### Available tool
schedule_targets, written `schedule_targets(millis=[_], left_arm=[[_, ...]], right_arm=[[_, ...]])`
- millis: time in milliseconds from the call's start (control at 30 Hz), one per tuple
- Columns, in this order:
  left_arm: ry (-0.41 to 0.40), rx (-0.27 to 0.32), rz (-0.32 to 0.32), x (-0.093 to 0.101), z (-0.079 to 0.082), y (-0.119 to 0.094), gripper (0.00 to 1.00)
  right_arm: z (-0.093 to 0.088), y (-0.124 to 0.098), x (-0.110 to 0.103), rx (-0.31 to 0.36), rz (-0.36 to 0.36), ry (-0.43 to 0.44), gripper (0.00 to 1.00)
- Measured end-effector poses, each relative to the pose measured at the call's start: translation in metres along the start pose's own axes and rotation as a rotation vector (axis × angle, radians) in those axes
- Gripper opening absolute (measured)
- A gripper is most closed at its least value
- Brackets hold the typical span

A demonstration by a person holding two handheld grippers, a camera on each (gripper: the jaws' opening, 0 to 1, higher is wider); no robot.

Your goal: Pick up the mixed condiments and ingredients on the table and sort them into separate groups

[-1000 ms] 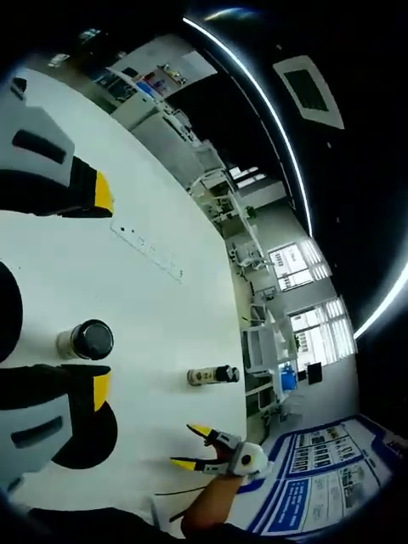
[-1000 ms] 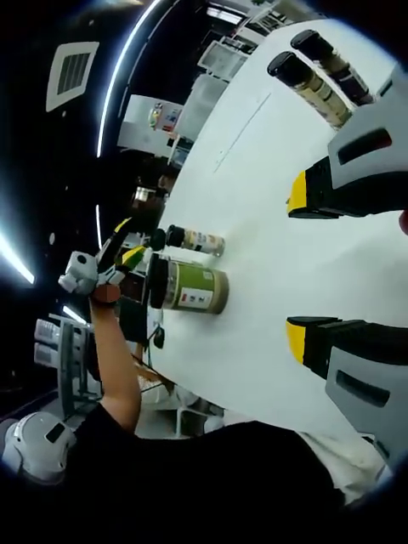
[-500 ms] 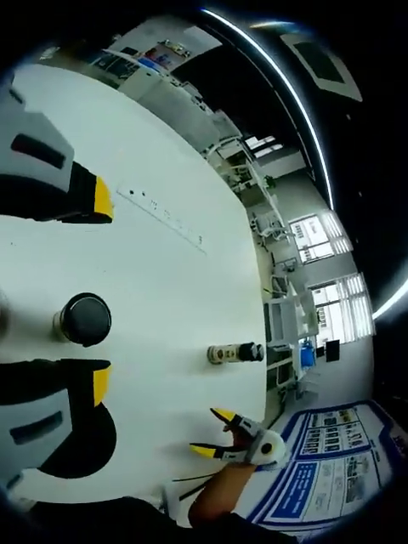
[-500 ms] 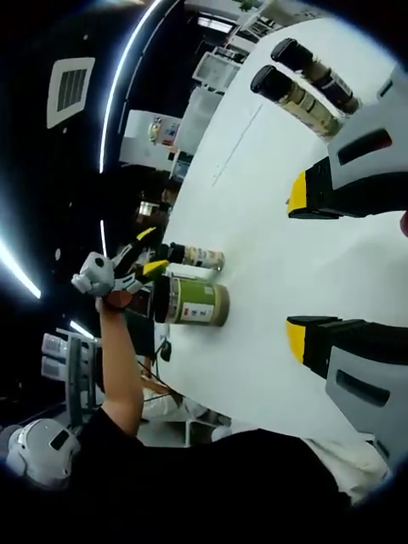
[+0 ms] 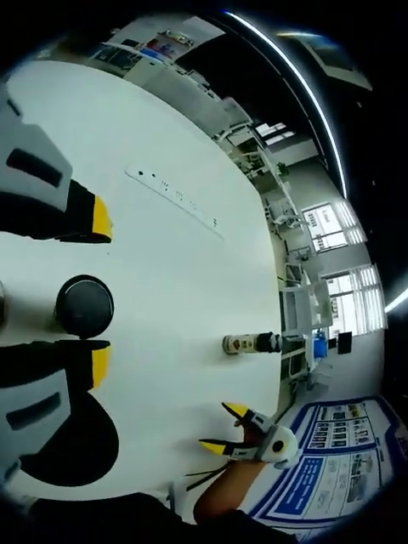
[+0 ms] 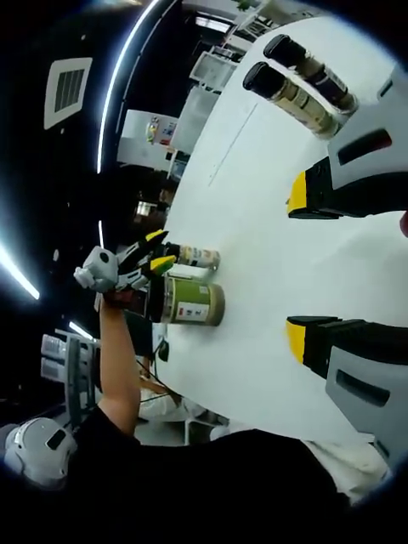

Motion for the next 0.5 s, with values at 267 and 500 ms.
schedule_targets(millis=[267,500], left_arm=[[0.019,-0.024,-0.011,-0.0067,-0.009,0.006,0.42],[0.008,-0.009,-0.041,-0.0079,-0.0074,0.0089,0.34]], right_arm=[[0.0034,-0.0008,0.0026,0.002,-0.005,-0.004,0.46],[0.0031,-0.0006,0.0036,-0.009,-0.004,-0.013,0.46]])
Point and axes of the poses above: the point that each gripper's makers call its tool centre point, and the gripper's own axes: y roughly forward along the fingers, x roughly to its right, z roughly out of its top, the point moved 1 cm from there along -y, roughly backward along the fingers, and after that the axes turned 4 degrees about -x, right-handed, at the moved point
